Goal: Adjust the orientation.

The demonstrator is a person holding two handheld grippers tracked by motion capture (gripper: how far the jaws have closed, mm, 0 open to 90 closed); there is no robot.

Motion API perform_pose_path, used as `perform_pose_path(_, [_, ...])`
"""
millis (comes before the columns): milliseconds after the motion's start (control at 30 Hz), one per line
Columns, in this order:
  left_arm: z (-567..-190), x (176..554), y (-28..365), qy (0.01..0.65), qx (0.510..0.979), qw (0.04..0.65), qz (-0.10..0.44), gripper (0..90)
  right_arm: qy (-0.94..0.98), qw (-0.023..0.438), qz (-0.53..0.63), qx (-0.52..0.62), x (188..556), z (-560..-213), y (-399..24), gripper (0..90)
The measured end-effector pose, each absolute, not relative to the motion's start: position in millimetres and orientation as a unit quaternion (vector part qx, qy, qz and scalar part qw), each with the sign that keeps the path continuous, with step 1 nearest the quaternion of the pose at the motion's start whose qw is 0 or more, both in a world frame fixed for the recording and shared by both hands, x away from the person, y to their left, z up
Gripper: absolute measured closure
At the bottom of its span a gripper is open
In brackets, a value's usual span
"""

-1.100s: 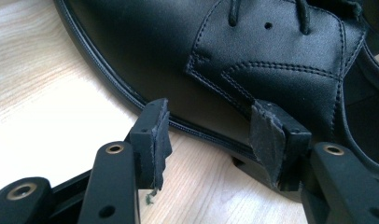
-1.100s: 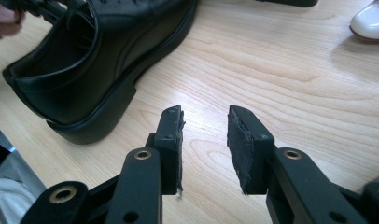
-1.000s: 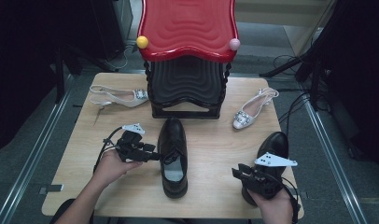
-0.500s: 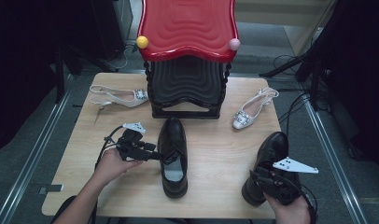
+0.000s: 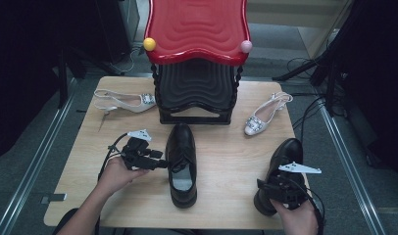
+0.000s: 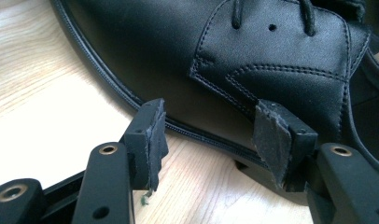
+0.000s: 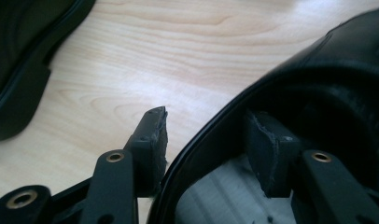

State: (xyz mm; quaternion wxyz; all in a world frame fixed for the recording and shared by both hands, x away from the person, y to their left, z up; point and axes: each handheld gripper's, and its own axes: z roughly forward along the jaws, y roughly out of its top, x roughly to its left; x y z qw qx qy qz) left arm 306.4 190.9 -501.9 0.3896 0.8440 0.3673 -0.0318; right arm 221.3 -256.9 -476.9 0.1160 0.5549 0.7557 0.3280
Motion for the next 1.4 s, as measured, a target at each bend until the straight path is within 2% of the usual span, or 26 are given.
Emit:
perform_pose_path(667, [-502.0, 304.4, 190.6, 0.351, 0.851, 0.391, -0.011, 43.9, 0.732, 0.106, 0.355, 0.572, 232.3, -481.5, -250.8, 54.3])
perform_pose_path(1000, [-497.9, 303.8, 193.9, 0.346, 0.845, 0.407, 0.006, 43.1, 0.718, 0.098, 0.355, 0.591, 229.7, -479.3, -252.8, 66.7])
perform_pose_path(1067, [-497.6, 304.9, 195.7, 0.350, 0.843, 0.408, 0.006, 43.1, 0.716, 0.093, 0.353, 0.595, 228.1, -477.9, -254.0, 72.3])
perform_pose_path(1400, [-499.9, 303.6, 192.1, 0.346, 0.852, 0.391, 0.004, 42.5, 0.703, 0.112, 0.362, 0.602, 215.6, -468.6, -267.3, 83.1])
